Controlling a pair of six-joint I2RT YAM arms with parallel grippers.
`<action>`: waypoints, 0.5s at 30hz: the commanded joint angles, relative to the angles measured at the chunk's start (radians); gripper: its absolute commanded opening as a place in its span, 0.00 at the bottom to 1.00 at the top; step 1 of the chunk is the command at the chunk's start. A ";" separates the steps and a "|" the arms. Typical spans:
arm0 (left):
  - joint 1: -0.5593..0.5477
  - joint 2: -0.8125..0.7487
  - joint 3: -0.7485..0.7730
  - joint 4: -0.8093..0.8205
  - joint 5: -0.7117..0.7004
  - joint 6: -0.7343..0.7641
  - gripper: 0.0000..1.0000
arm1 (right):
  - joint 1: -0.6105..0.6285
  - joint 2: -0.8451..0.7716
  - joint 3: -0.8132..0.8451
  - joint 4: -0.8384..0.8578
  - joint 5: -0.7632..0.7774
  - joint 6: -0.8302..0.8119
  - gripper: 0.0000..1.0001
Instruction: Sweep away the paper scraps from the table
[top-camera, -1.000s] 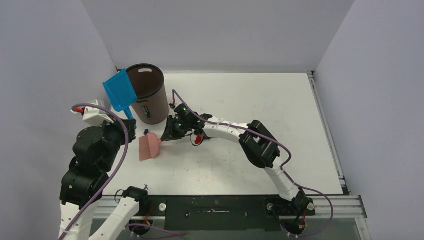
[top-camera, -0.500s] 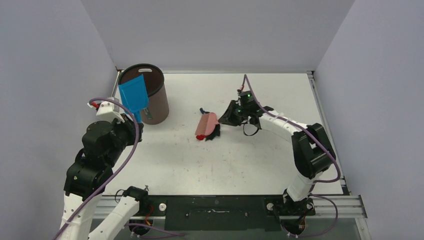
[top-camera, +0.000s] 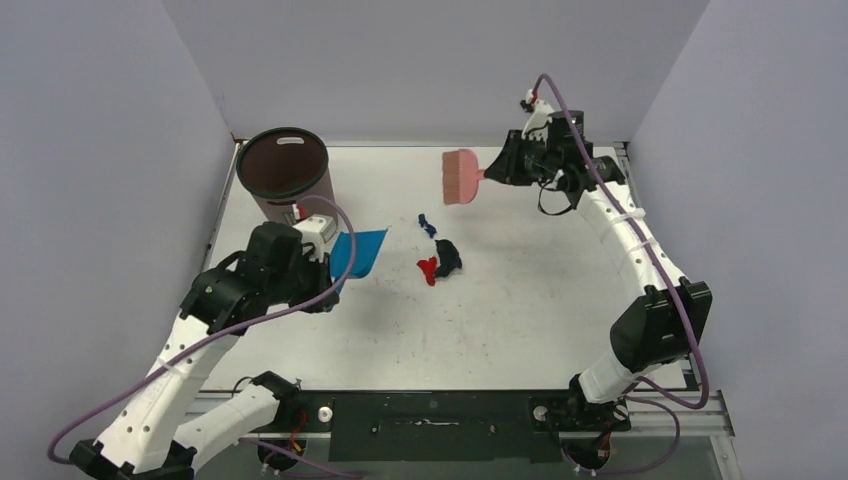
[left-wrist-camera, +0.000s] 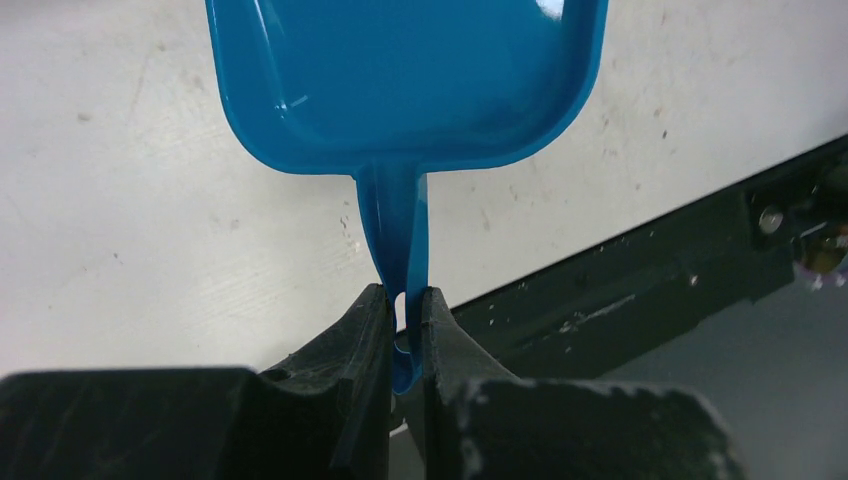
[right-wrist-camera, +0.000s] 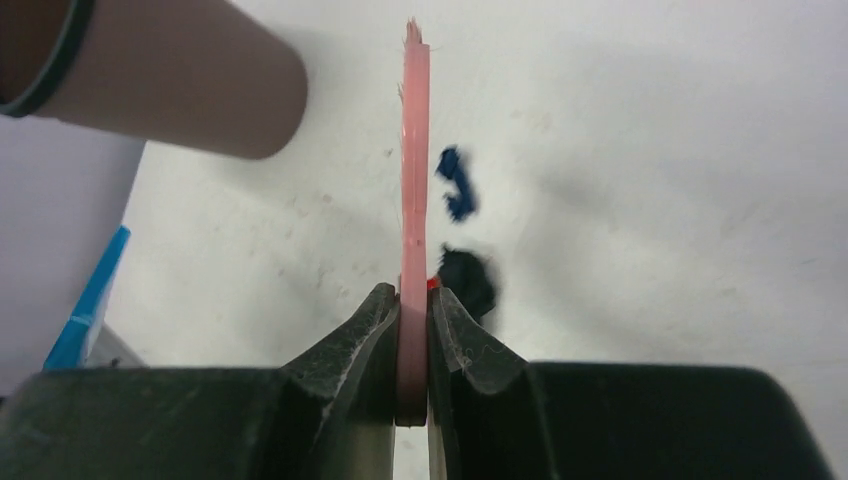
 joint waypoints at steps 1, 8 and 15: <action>-0.071 0.064 0.010 -0.108 0.029 0.064 0.00 | -0.008 0.040 0.207 -0.173 0.125 -0.393 0.05; -0.251 0.238 -0.033 -0.115 -0.087 0.020 0.00 | 0.095 0.177 0.299 -0.330 0.539 -0.650 0.05; -0.334 0.420 0.011 -0.071 -0.200 0.015 0.00 | 0.162 0.228 0.225 -0.360 0.601 -0.659 0.05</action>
